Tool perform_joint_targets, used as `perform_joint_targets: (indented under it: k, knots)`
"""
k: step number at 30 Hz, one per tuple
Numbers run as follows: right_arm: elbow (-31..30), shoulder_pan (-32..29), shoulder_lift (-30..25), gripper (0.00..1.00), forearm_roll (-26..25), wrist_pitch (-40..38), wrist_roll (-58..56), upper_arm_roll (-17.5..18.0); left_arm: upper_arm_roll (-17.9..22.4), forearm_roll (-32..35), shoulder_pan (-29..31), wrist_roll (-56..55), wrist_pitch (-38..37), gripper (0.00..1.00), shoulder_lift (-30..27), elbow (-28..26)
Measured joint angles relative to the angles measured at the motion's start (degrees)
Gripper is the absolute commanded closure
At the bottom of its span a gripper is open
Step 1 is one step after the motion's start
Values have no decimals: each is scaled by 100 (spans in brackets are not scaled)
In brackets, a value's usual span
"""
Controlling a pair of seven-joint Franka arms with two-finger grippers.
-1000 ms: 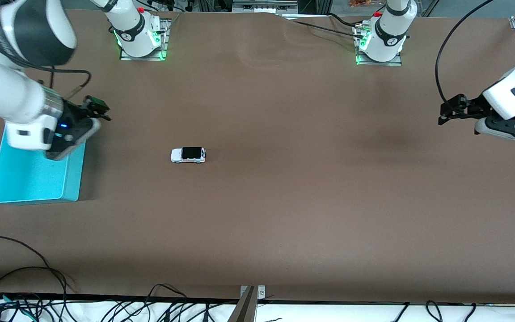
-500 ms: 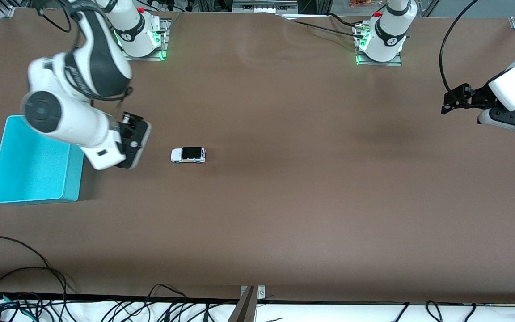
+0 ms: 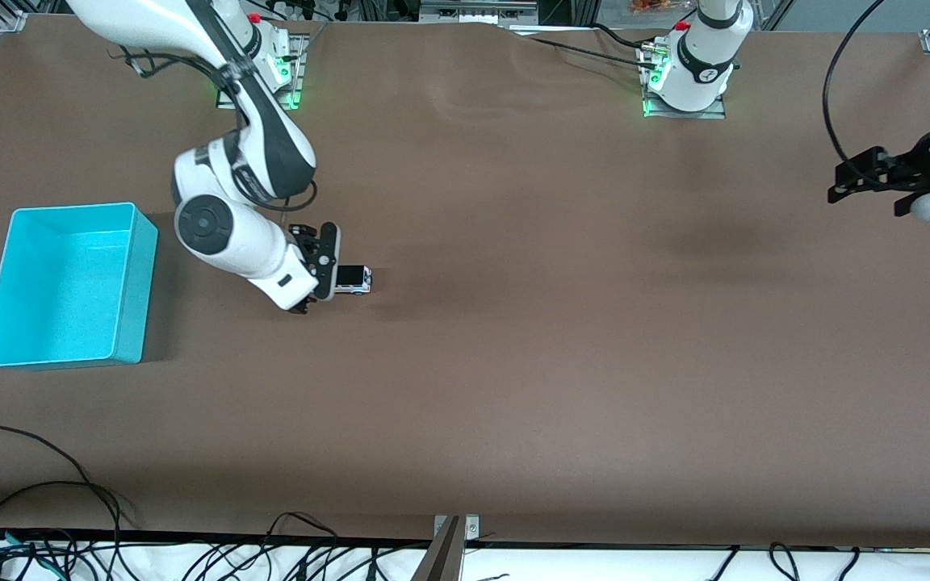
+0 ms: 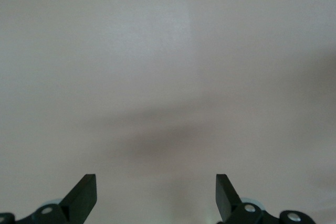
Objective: Wind and store white jeep toy
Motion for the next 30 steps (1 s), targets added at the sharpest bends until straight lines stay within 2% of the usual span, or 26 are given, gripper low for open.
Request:
perform_joint_targets:
  k: [5,13,26,27,30]
  knots:
    - [-128,53,181,0,0,391,-56,24,1,0,88,0,-54,0,0,151]
    - [-689,244,221,0,-2,1159,-71,52,-8,120,113,0,-61,0,3,300]
    - [-1034,329,218,0,-6,1394,-371,38,-53,280,69,2,-62,0,24,380]
    - [-1070,329,217,3,-6,1406,-379,32,-55,280,69,2,-62,0,25,384]
    - [-1150,327,215,23,-7,1463,-390,4,-61,279,69,2,-62,0,25,406]
